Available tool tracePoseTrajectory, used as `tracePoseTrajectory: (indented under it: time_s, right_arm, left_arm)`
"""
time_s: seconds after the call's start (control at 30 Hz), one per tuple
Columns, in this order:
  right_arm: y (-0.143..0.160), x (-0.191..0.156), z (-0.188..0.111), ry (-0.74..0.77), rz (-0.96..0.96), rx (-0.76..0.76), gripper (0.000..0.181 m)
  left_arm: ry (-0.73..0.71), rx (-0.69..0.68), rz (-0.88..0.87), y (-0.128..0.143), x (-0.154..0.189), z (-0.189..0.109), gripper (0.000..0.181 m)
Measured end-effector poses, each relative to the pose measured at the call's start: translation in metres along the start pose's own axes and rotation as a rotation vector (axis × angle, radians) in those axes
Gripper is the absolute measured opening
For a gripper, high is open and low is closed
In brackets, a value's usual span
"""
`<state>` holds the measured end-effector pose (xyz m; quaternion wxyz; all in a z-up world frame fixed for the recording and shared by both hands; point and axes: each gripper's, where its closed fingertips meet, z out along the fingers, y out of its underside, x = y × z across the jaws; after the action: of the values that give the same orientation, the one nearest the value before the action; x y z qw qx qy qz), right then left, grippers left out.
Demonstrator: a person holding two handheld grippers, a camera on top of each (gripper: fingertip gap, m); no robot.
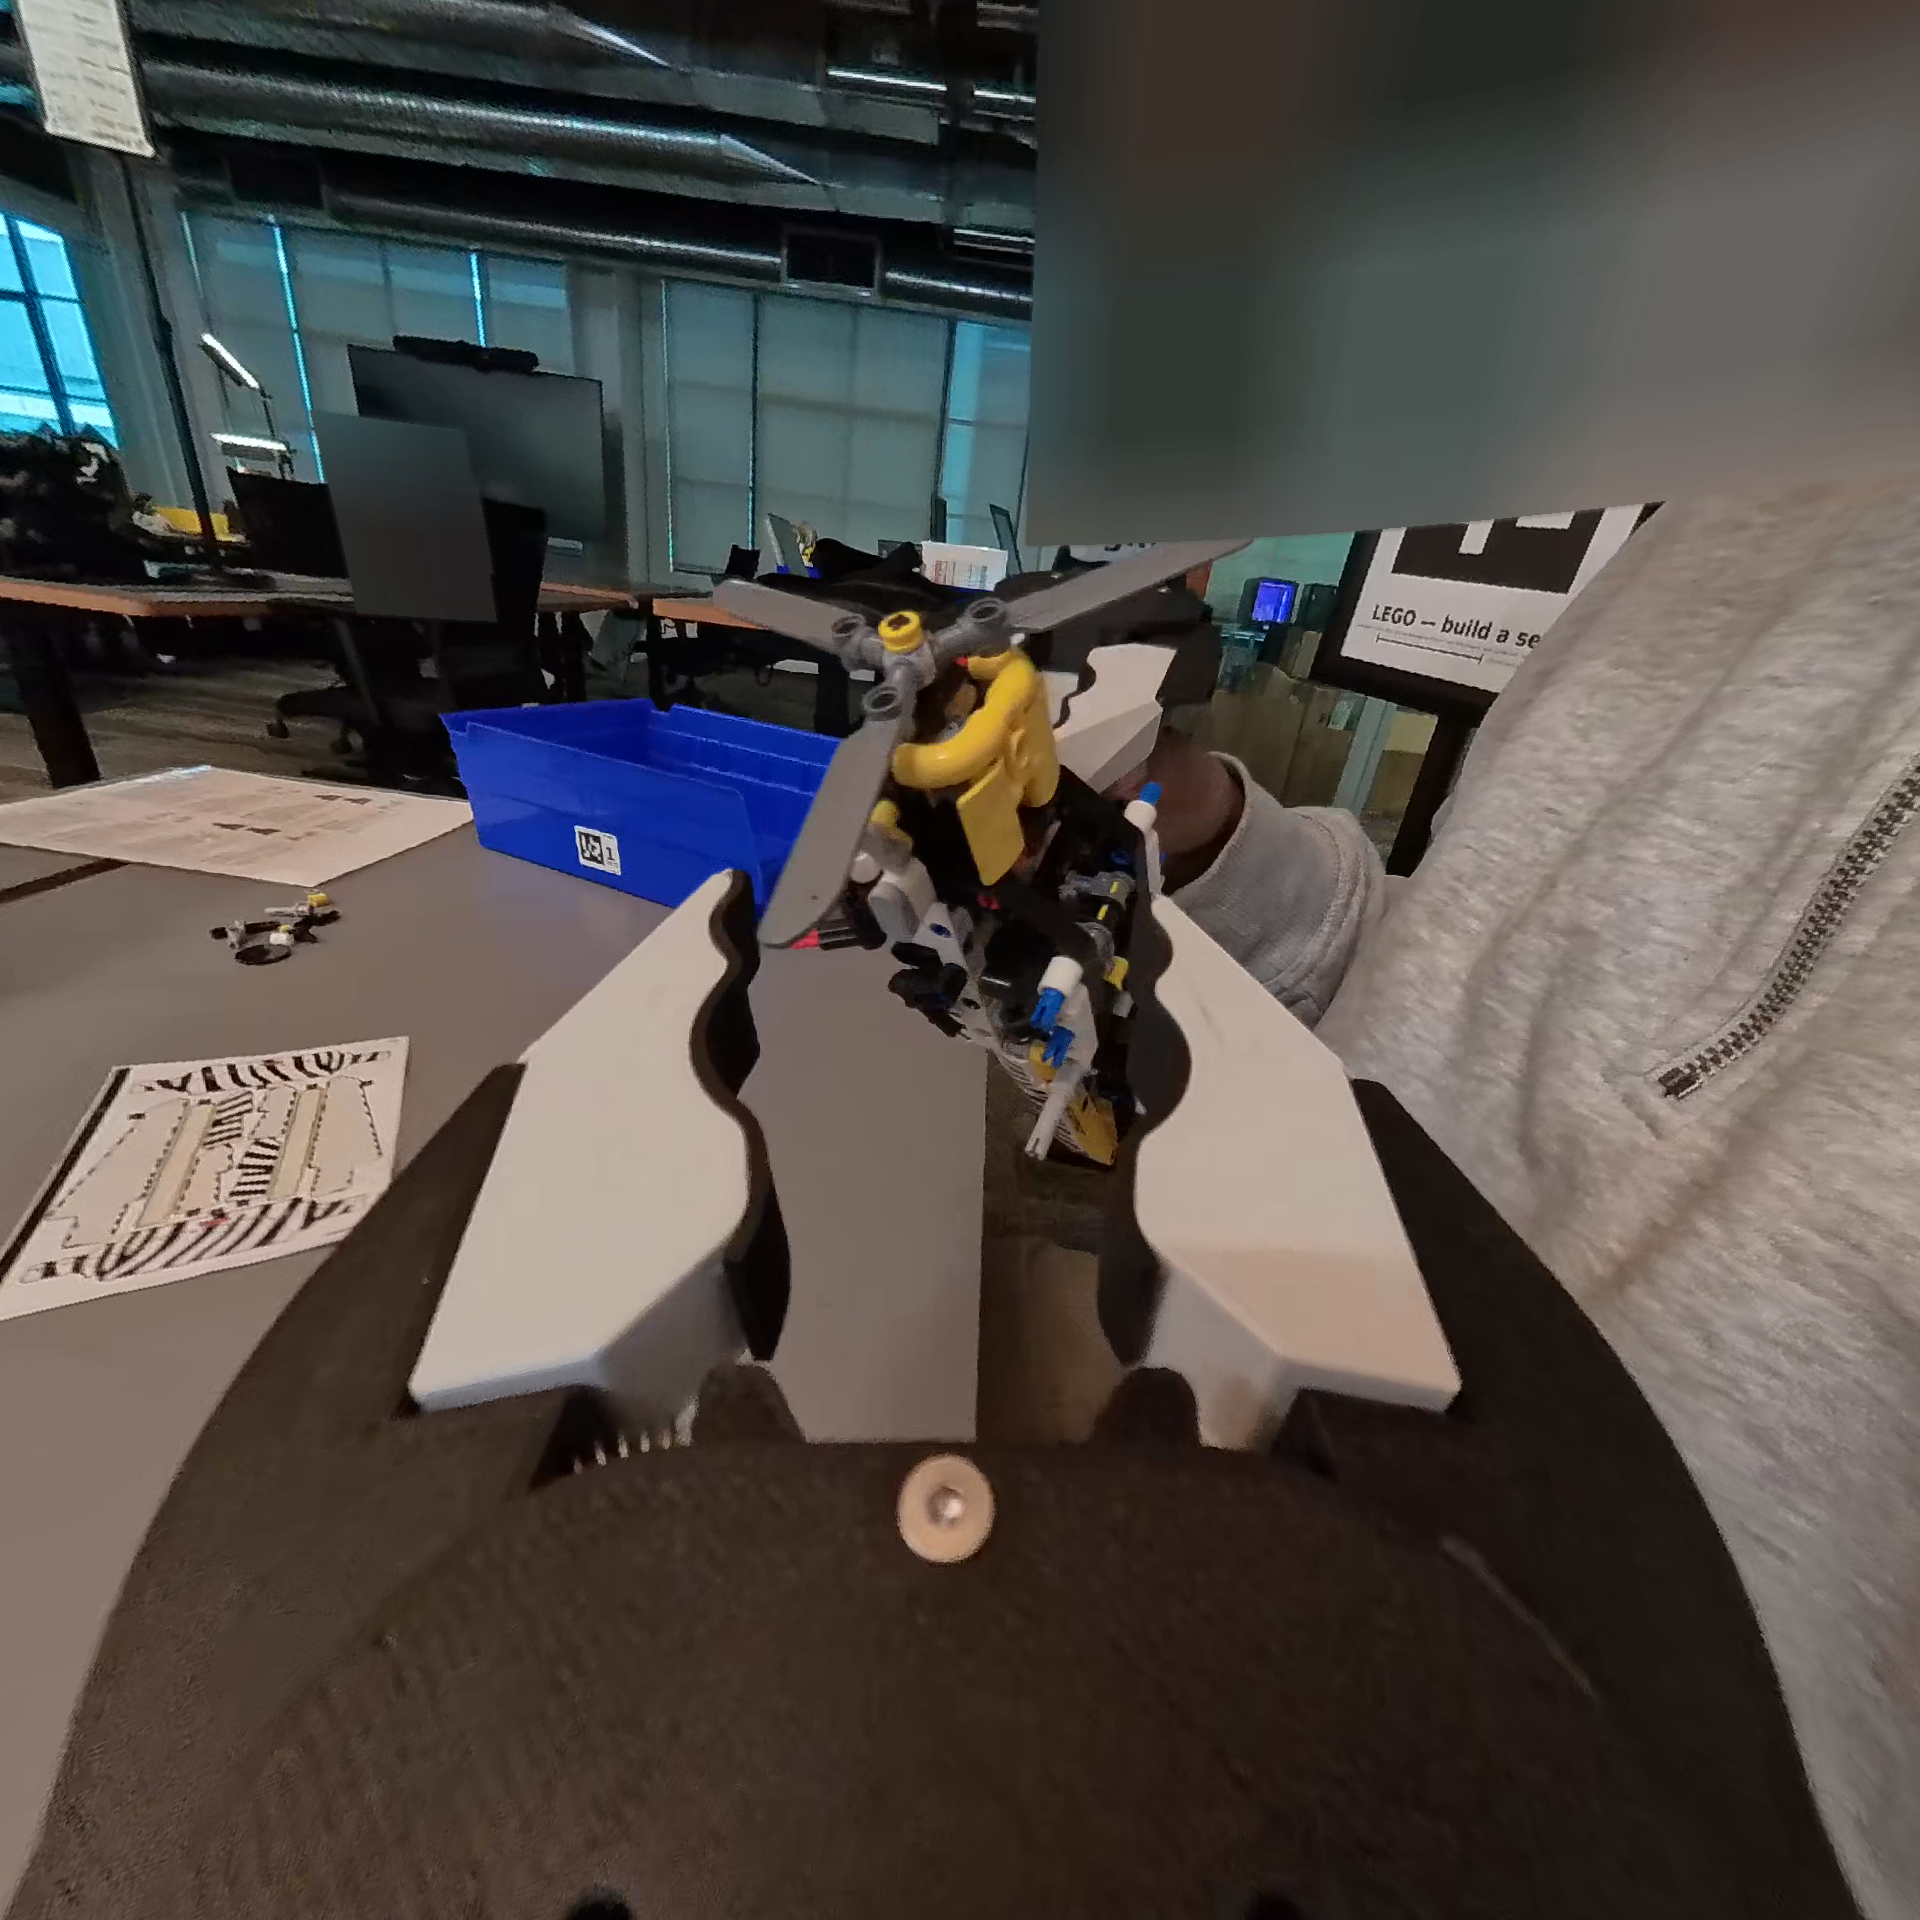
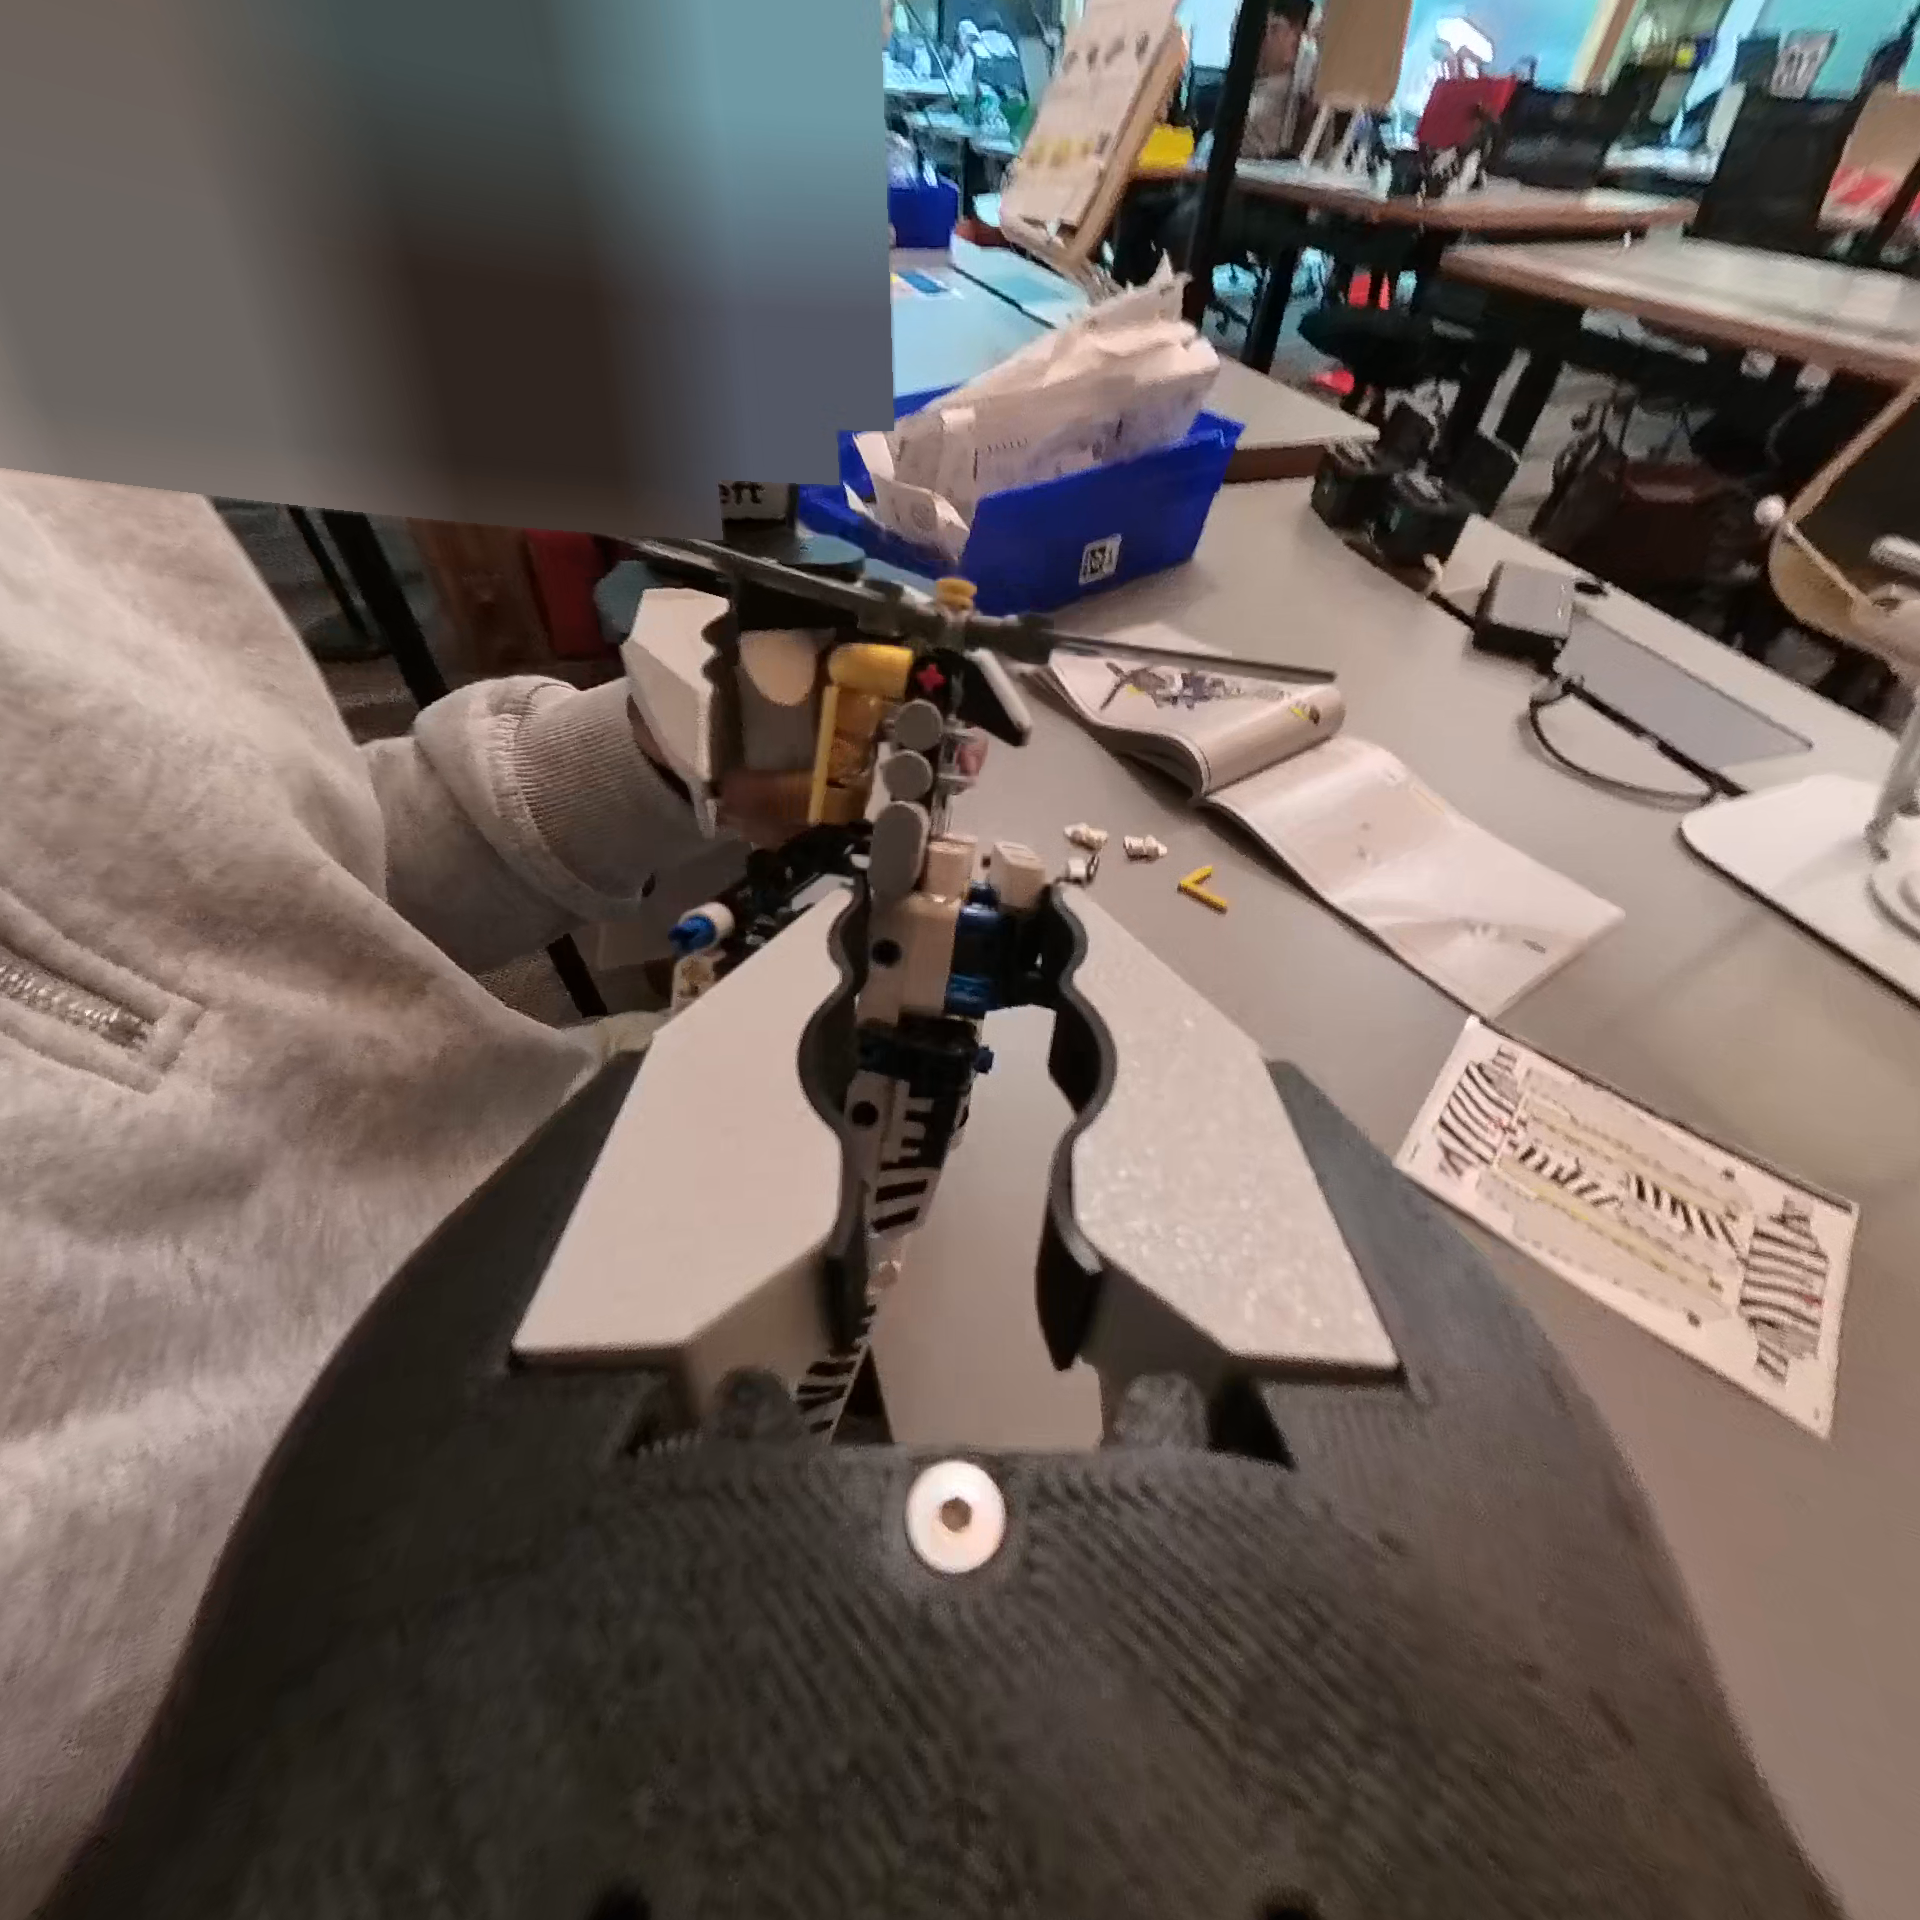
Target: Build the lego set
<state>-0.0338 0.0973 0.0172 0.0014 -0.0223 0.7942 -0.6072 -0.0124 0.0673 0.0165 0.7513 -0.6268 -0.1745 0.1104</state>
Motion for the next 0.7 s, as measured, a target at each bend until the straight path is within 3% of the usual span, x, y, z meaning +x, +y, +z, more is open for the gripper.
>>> tracePoseTrajectory:
  time_s: [0.33, 0.53, 0.7]
  right_arm:
    - [0.010, 0.012, -0.003, 0.054, 0.156, -0.090, 0.031]
    - [0.027, 0.035, -0.007, 0.189, 0.129, -0.167, 0.031]
    - [0.044, 0.048, -0.004, 0.283, -0.006, -0.308, 0.031]
  left_arm:
    - [-0.033, 0.041, -0.053, 0.006, -0.006, 0.011, 0.072]
    - [-0.239, 0.075, 0.032, -0.003, -0.029, -0.001, 0.075]
    - [-0.242, 0.021, 0.166, -0.028, 0.001, 0.012, 0.053]
